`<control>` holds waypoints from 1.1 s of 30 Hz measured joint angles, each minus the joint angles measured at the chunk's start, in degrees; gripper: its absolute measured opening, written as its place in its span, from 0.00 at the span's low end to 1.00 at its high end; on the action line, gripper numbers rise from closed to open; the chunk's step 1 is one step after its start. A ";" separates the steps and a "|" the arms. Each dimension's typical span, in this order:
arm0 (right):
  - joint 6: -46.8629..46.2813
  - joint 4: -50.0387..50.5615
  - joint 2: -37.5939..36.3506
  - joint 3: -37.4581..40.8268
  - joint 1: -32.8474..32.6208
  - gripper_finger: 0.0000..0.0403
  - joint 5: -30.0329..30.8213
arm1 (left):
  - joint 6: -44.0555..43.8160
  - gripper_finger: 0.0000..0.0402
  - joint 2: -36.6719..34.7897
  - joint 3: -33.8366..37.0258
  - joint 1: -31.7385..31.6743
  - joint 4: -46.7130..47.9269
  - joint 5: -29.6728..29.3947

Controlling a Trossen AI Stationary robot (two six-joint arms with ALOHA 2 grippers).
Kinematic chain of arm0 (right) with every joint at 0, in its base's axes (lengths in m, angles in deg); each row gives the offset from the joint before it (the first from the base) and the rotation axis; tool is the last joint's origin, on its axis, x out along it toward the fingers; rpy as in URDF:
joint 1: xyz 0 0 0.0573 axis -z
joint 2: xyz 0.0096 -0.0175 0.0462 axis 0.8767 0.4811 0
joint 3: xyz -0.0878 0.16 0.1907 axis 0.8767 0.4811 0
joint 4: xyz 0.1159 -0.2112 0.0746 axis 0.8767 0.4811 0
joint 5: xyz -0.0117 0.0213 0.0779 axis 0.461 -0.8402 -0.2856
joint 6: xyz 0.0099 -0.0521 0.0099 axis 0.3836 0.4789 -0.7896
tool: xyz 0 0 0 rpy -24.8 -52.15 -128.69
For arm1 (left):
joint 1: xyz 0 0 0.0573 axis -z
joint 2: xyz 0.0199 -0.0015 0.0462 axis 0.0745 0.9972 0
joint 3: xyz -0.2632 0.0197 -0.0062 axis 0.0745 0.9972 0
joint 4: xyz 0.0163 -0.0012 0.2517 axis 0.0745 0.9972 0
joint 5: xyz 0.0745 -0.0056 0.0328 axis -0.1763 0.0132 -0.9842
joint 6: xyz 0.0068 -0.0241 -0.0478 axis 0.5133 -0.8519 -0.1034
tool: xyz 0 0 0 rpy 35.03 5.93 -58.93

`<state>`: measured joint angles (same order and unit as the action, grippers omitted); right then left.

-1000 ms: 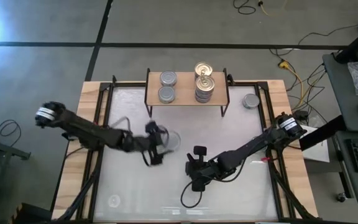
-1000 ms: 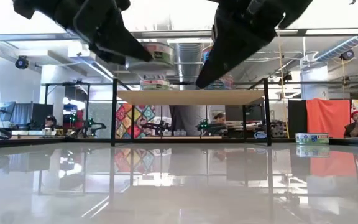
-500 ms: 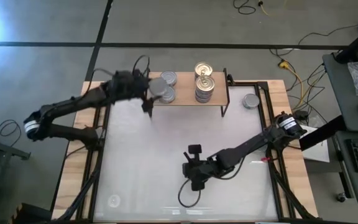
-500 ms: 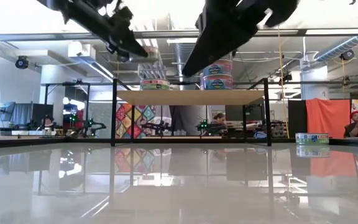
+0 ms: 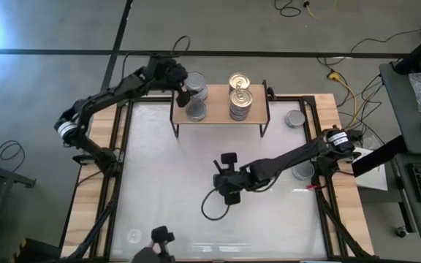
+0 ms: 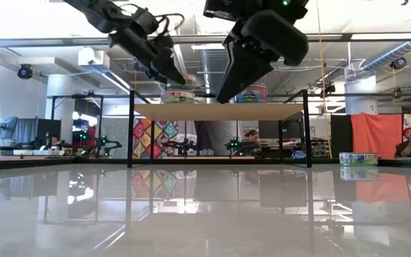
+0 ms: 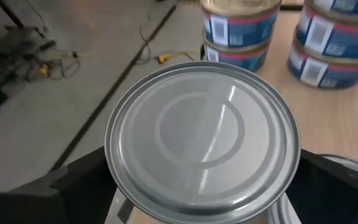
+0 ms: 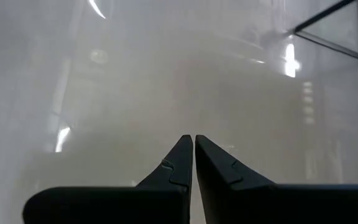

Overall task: Stack canned seafood by type on shelf
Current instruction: Stack the green tuna can on top of the other green tuna can on the shelf

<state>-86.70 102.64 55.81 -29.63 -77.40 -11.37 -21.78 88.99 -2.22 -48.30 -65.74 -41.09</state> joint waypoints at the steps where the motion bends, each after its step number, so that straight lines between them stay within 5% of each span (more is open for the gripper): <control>1: 0.67 0.42 -0.39 0.00 0.52 0.03 0.00 | 0.16 0.92 1.06 -0.77 0.00 0.65 0.01; 22: 10.62 -3.74 -9.90 0.09 8.10 0.04 0.46 | 5.12 0.99 4.18 -0.04 -0.66 2.07 4.38; 33: 13.36 -15.59 -13.99 0.09 7.31 0.22 0.42 | 6.53 0.99 4.31 0.01 -0.94 1.71 4.41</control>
<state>-73.33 87.06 41.81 -29.55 -70.09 -10.95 -15.25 93.30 -2.21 -49.25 -64.04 -36.69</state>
